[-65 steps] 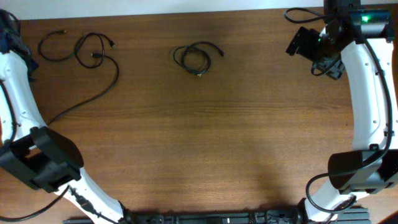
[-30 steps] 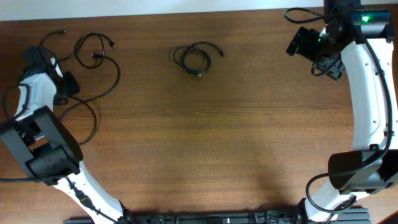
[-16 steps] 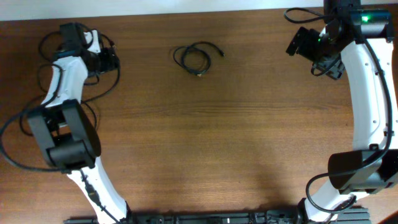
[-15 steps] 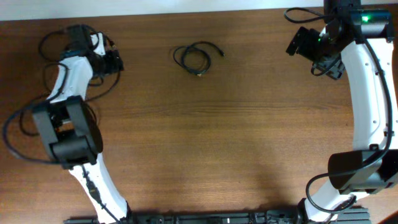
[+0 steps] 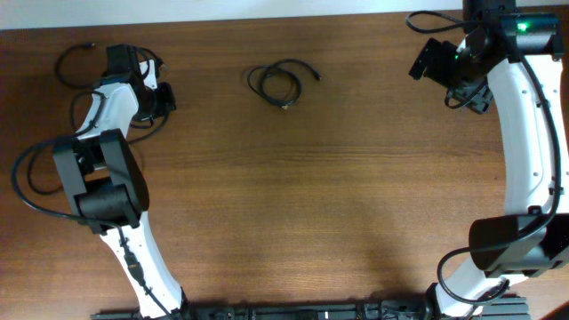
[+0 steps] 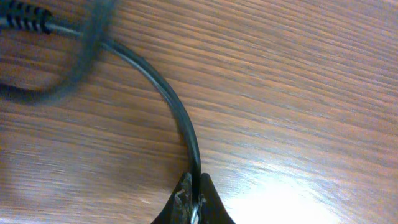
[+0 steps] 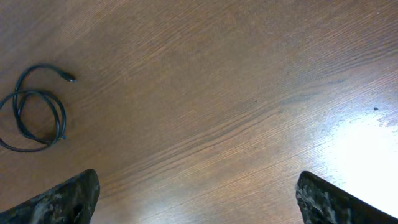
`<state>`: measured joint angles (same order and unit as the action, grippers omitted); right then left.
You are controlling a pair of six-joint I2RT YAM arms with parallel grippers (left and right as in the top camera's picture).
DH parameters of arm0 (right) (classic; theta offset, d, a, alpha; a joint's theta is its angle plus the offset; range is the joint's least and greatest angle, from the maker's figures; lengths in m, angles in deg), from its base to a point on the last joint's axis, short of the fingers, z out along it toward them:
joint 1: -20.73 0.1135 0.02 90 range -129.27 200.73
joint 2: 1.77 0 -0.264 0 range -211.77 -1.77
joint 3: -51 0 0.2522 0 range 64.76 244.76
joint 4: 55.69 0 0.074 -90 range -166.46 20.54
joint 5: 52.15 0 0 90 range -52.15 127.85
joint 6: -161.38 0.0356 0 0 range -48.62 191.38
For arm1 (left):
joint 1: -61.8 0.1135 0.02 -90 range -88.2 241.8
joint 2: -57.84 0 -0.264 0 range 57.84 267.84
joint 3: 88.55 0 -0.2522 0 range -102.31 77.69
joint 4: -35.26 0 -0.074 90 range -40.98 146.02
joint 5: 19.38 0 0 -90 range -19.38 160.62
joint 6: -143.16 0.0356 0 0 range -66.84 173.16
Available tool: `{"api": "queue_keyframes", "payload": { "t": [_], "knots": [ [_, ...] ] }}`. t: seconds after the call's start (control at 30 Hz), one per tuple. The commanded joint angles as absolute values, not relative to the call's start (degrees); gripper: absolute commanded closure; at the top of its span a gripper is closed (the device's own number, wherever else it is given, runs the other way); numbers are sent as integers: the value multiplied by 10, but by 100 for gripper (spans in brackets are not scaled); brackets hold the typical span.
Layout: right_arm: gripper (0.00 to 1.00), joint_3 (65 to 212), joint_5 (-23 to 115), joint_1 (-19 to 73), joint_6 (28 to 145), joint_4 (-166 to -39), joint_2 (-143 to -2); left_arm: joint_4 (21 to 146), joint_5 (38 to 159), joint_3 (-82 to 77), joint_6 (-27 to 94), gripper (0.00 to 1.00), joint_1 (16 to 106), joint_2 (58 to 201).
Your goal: Untangle cables
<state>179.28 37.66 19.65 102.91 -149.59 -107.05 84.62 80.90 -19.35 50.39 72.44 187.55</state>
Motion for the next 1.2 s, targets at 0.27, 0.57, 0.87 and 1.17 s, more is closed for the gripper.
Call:
{"api": "queue_keyframes", "payload": {
  "t": [0.27,0.57,0.87,1.17],
  "knots": [
    [2,1792,370,195,1032,-1496,-1070,1033,856,-190,526,100,723,1799],
    [2,1792,370,195,1032,-1496,-1070,1070,678,-244,403,100,744,1799],
    [2,1792,370,195,1032,-1496,-1070,1028,676,-310,349,100,854,1800],
    [2,1792,370,195,1032,-1496,-1070,920,634,-310,348,100,881,1800]
  ]
}}
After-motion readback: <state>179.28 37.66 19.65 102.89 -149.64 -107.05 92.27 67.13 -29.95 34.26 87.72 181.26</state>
